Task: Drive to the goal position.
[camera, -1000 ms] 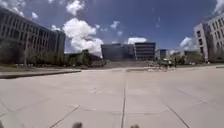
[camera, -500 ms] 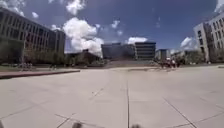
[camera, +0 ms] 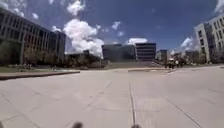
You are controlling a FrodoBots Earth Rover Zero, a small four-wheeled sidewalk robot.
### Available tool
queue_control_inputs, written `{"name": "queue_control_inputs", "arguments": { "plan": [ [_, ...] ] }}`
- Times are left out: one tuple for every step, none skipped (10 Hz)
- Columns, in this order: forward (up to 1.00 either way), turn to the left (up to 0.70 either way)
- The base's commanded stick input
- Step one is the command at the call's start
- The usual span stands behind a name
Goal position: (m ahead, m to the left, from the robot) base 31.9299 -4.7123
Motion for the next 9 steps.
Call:
{"name": "queue_control_inputs", "arguments": {
  "plan": [
    [0.70, 0.00],
    [0.70, 0.00],
    [0.70, 0.00],
    [0.70, 0.00],
    [0.70, 0.00],
    [0.70, 0.00],
    [0.70, 0.00],
    [0.70, 0.00],
    [0.70, 0.00]
  ]
}}
